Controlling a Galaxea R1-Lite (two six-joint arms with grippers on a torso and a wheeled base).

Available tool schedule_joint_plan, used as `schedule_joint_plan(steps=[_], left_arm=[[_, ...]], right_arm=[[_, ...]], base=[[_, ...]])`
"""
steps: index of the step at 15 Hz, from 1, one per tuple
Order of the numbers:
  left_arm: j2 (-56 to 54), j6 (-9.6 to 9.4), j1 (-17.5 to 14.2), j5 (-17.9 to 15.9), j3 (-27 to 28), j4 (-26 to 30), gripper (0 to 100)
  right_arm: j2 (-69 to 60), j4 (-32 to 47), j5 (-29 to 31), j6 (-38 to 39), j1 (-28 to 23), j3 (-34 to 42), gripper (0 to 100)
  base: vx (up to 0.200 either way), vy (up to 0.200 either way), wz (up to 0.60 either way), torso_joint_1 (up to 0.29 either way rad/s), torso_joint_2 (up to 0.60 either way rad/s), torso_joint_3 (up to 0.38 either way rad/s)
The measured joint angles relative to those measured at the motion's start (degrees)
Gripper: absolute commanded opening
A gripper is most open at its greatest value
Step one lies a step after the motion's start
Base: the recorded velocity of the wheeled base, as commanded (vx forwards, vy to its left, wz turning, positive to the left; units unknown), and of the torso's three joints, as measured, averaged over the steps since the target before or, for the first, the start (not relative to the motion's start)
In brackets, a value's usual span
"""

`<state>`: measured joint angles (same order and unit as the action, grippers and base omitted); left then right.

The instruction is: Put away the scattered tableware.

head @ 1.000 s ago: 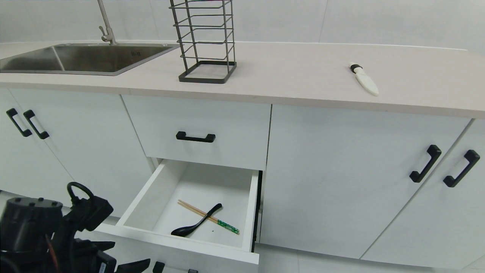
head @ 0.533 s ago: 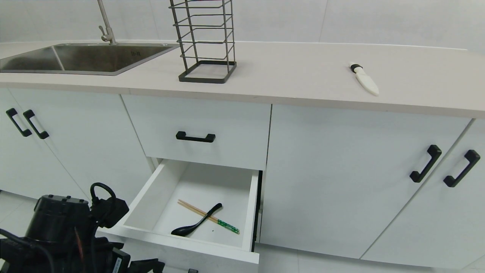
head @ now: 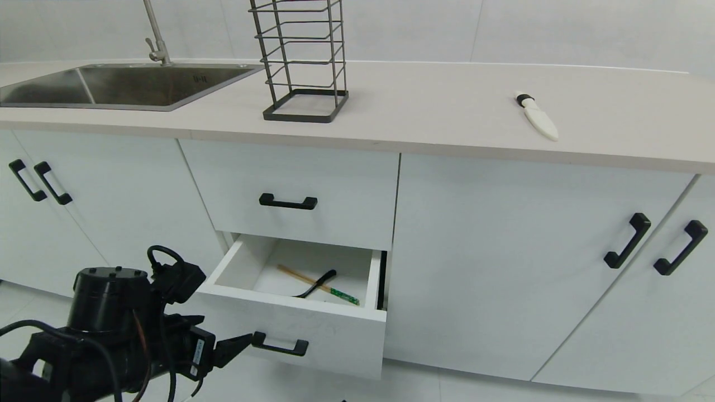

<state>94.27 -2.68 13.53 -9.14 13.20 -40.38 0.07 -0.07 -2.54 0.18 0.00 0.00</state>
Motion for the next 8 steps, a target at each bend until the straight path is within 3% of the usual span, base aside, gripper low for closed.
schedule_joint_plan(steps=[5,8], left_arm=[[8.7,0.11,0.0,0.0,0.0,-16.7,100],[13.2,0.2,-0.1,0.0,0.7,-19.2,100]], right_arm=[[0.0,0.0,0.0,0.0,0.0,0.0,100],[0.0,0.0,0.0,0.0,0.0,0.0,100]], base=[[0.0,0.0,0.0,0.0,0.0,0.0],[0.0,0.0,0.0,0.0,0.0,0.0]])
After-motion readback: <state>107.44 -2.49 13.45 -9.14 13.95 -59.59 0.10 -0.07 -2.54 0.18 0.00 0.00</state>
